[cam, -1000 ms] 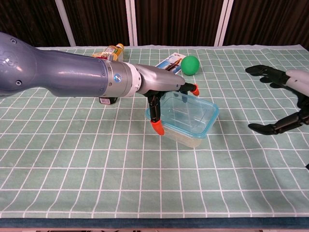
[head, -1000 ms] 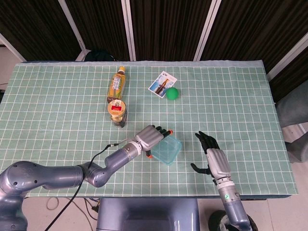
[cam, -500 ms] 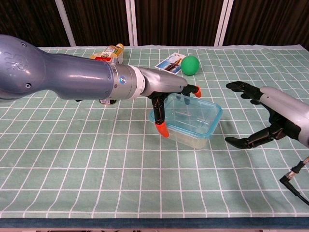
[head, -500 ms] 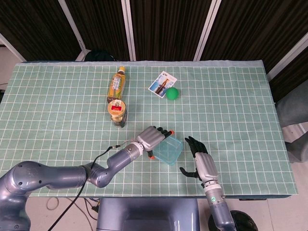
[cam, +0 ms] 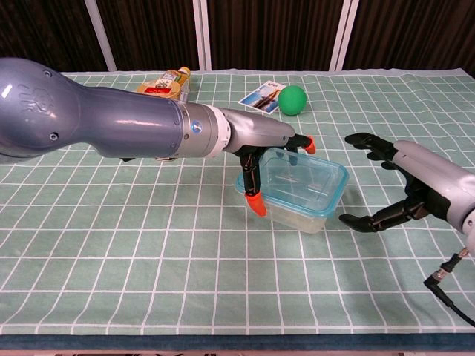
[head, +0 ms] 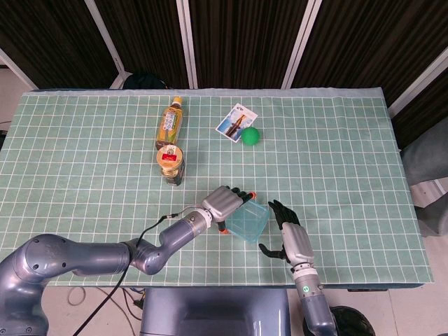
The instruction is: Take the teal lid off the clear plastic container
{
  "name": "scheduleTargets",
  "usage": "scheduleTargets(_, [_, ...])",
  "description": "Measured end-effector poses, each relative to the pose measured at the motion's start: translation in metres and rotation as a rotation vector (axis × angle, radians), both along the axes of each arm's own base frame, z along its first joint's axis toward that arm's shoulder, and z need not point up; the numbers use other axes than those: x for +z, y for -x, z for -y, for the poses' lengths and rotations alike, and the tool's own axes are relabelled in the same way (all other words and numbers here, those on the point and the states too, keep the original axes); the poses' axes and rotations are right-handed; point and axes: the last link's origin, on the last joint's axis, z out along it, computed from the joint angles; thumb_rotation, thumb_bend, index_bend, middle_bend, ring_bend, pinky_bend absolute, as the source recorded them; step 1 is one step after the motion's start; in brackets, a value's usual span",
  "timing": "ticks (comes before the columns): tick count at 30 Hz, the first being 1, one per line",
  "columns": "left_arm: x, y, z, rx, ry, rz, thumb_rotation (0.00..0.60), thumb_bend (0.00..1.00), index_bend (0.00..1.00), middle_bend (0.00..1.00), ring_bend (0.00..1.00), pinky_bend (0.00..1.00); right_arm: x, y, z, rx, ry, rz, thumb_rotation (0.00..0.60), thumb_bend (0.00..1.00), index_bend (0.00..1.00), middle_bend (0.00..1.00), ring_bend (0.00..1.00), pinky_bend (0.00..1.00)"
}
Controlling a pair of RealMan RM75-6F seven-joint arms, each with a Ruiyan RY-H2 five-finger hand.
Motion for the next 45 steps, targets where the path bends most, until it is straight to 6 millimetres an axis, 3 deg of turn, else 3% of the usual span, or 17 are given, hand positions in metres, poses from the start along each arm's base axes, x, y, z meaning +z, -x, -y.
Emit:
scheduleTargets(18, [-0.009, -0.001, 0.001, 0.03, 0.016, -0.003, 0.6, 0.08, 0.03, 0.21, 0.2, 0.38, -0.005, 0.001, -0.005, -0.018, -0.025, 0.007, 0.6, 0.33, 0.0, 0.0, 0.0, 0.0])
scheduleTargets(45, [-0.007, -0.004, 0.003, 0.04, 0.036, 0.005, 0.6, 0.08, 0.03, 0.21, 0.2, 0.38, -0.014, -0.004, 0.0, -0.035, -0.012, 0.03, 0.6, 0.33, 0.0, 0.0, 0.0, 0.0])
